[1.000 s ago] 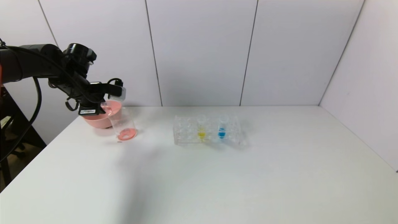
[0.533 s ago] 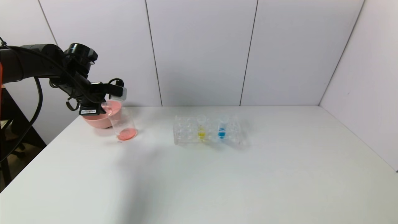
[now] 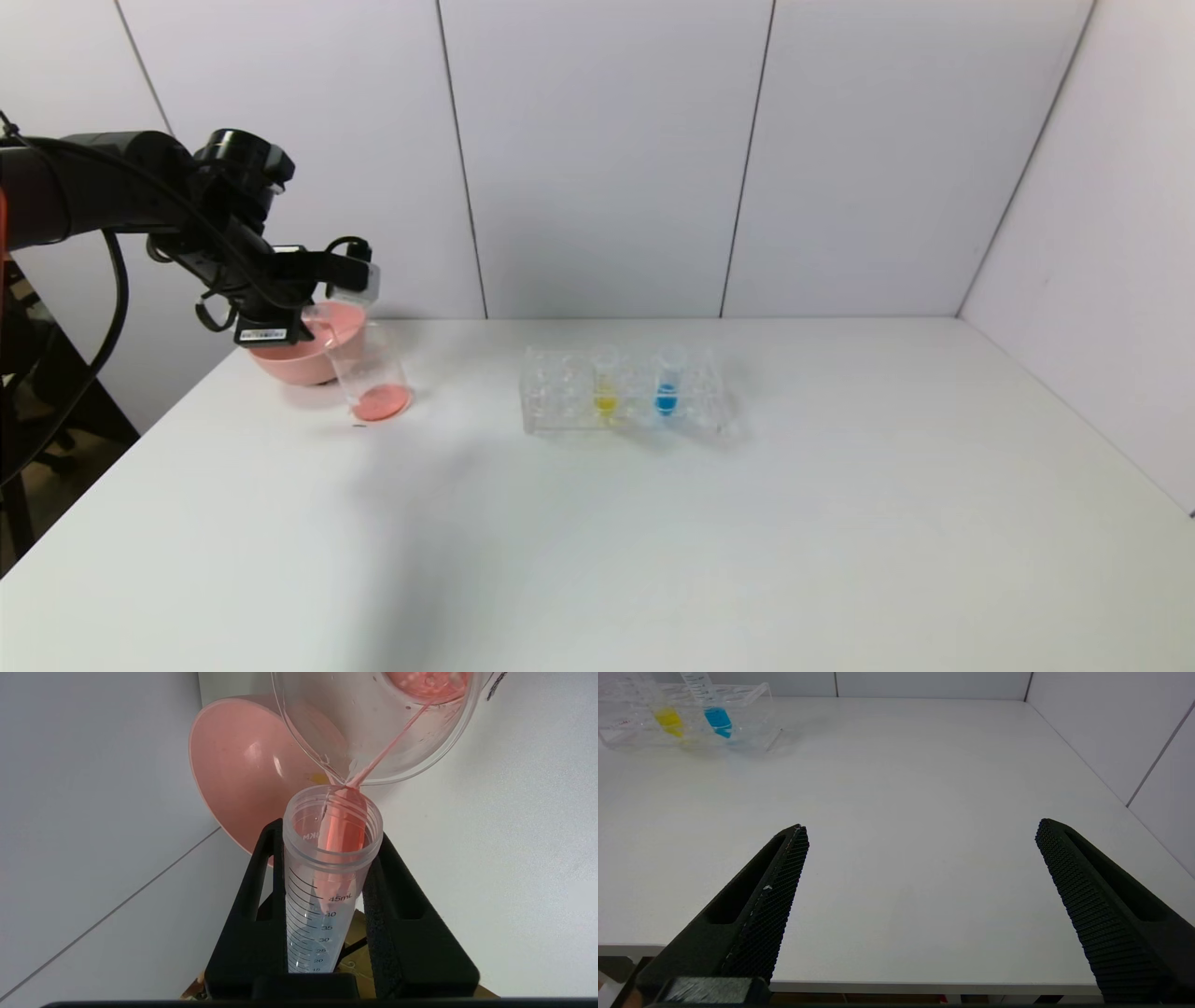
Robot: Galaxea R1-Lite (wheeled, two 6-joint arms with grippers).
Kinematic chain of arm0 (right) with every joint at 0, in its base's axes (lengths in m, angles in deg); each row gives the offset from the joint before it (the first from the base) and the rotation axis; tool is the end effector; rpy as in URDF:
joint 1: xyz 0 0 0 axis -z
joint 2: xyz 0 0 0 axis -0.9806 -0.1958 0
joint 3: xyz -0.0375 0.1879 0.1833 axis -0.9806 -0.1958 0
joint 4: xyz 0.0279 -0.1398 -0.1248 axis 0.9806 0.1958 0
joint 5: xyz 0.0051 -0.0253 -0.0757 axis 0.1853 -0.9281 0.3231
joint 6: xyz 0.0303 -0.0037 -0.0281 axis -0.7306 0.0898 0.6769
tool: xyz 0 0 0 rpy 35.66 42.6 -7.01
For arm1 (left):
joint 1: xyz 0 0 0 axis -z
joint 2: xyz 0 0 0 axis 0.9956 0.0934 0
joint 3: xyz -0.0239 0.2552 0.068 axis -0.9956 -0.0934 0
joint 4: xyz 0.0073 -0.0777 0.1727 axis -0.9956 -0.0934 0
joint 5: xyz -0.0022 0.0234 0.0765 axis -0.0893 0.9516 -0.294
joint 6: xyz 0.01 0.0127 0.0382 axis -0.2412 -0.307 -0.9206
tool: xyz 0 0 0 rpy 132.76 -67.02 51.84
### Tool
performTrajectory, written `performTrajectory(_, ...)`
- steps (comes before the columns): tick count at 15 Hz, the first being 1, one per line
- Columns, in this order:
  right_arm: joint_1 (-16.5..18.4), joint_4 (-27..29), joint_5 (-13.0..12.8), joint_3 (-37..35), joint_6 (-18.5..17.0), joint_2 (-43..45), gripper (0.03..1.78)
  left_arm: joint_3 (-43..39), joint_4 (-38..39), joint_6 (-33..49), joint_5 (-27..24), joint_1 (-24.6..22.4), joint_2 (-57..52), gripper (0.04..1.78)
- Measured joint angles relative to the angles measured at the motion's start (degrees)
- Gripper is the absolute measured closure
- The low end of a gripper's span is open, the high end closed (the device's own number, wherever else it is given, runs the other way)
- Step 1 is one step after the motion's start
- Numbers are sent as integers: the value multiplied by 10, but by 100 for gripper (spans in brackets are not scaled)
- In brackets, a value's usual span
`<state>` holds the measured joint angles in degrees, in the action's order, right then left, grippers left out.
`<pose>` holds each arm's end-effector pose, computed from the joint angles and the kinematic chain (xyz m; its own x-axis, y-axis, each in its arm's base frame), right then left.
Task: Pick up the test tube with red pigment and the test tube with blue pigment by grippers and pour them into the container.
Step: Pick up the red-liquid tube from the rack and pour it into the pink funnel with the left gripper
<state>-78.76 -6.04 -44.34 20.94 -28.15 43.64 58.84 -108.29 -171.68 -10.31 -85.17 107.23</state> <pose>0.0302 0.0001 0.0744 1.0000 0.0008 -0.0092 -0.0008 1.0000 -0.0026 0.4004 0.0076 0.1886 0.6447 0.0981 -0.7581 0.7480 0.1234 0.6521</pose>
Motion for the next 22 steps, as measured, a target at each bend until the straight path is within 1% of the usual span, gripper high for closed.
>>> performTrajectory(5,0,0,0,0,0,0,4,0,0,-5,23,5,0,134)
performTrajectory(9,0,0,0,0,0,0,4,0,0,-6,32,8,1,134)
performTrajectory(14,0,0,0,0,0,0,4,0,0,-17,62,15,1,134)
performTrajectory(19,0,0,0,0,0,0,4,0,0,-23,80,19,1,134)
performTrajectory(22,0,0,0,0,0,0,4,-1,1,-23,81,21,2,134)
